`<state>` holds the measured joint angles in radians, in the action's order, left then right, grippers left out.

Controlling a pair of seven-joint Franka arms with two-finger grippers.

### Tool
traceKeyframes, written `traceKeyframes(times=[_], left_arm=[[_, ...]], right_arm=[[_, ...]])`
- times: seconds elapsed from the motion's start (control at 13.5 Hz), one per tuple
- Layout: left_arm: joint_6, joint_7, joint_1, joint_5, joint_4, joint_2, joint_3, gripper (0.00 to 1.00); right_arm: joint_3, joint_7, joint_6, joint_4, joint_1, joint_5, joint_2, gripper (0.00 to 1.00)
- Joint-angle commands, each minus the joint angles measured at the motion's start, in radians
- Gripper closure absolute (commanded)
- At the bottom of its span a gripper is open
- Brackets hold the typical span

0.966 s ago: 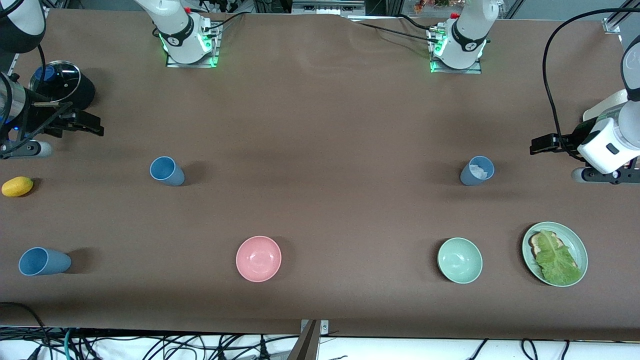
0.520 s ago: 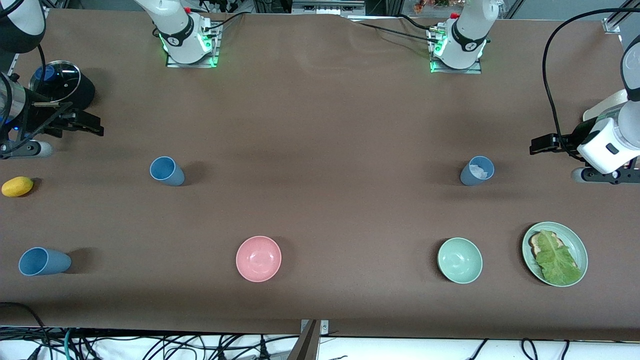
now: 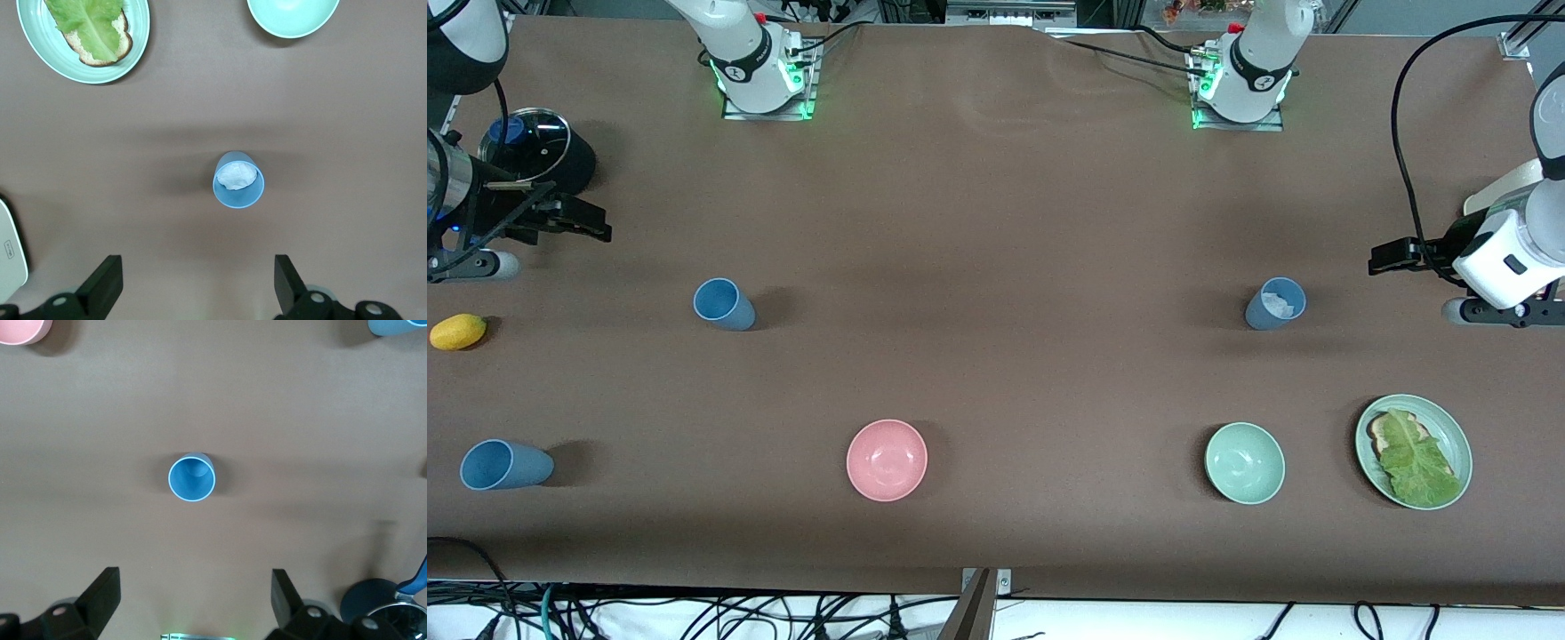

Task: Stack blue cups with both arms

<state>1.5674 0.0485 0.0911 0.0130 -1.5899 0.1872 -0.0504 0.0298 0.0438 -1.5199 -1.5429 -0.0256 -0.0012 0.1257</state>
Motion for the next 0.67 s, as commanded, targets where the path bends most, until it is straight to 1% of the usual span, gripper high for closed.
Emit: traceKeyframes(times=[0.0,0.45,0.52,0.59], left_arm=[[0.002,0.022,-0.001,0.019,0.001,-0.003,0.001,0.0],[0.002,0.022,0.004,0.019,-0.001,-0.003,0.003,0.0],[0.002,0.022,0.004,0.019,-0.001,-0.003,0.003,0.0],[0.002,0.022,0.002,0.019,0.001,0.003,0.003,0.0]], right_arm=[[0.006,-0.004,0.012,0.024,-0.01,0.004,0.011,0.0],[0.006,0.005,-0.005,0.02,-0.01,0.006,0.014,0.0],[0.006,0.013,-0.025,0.024,-0.01,0.003,0.061,0.0],[0.006,0.016,-0.023,0.03,-0.01,0.004,0.084,0.0]])
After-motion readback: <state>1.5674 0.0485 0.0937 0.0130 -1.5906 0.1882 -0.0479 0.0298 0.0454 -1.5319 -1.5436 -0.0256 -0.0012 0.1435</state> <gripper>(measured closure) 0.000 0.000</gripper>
